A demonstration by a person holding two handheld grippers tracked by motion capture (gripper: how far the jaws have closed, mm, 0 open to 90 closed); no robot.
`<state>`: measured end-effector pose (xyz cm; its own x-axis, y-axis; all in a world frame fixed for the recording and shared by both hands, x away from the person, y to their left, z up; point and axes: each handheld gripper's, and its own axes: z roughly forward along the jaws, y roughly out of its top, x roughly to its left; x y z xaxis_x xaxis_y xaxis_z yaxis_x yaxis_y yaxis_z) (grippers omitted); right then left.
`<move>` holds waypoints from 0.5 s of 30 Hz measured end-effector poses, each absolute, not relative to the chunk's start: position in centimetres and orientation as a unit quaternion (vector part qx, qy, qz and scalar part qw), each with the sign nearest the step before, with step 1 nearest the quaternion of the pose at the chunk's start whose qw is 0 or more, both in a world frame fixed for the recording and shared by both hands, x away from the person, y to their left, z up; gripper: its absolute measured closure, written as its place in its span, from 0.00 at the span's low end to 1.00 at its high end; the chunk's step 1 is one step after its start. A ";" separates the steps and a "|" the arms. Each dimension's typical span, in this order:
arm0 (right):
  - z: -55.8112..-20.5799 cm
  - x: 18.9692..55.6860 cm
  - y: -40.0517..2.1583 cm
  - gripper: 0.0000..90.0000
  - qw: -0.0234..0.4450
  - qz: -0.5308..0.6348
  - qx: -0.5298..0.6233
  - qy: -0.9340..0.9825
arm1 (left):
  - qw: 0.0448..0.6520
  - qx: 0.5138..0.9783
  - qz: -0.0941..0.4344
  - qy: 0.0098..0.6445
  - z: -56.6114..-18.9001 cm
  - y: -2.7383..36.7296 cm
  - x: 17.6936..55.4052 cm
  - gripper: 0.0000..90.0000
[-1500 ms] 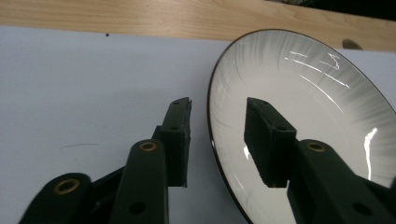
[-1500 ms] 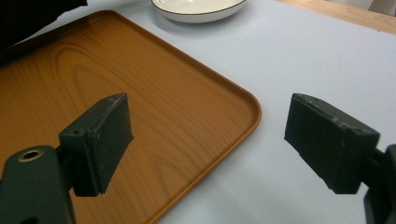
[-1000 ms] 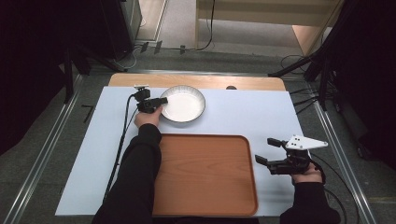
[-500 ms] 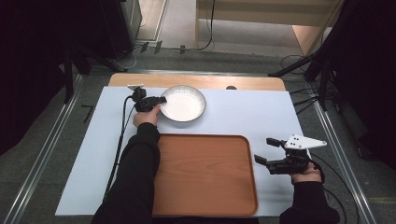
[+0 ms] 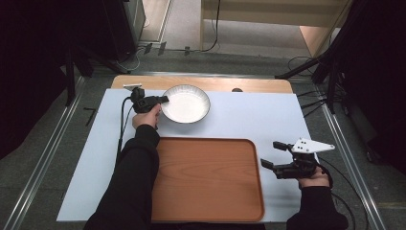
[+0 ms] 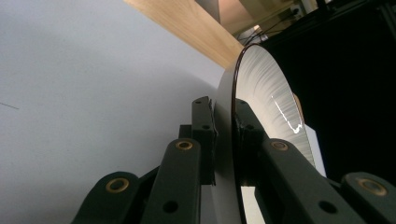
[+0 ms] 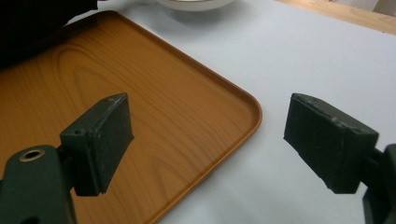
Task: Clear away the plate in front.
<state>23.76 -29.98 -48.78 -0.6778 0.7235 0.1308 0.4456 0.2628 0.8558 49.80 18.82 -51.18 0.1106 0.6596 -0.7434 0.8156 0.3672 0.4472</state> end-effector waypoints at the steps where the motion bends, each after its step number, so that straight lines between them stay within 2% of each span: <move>1: -48.8 23.8 -30.0 0.18 0.146 0.478 0.374 0.781 | 0.495 0.559 -0.081 0.660 -51.0 19.0 49.7 0.92; 15: -48.8 23.8 -30.0 0.18 0.146 0.475 0.375 0.782 | 0.502 0.575 -0.095 0.639 -49.1 20.9 48.2 0.92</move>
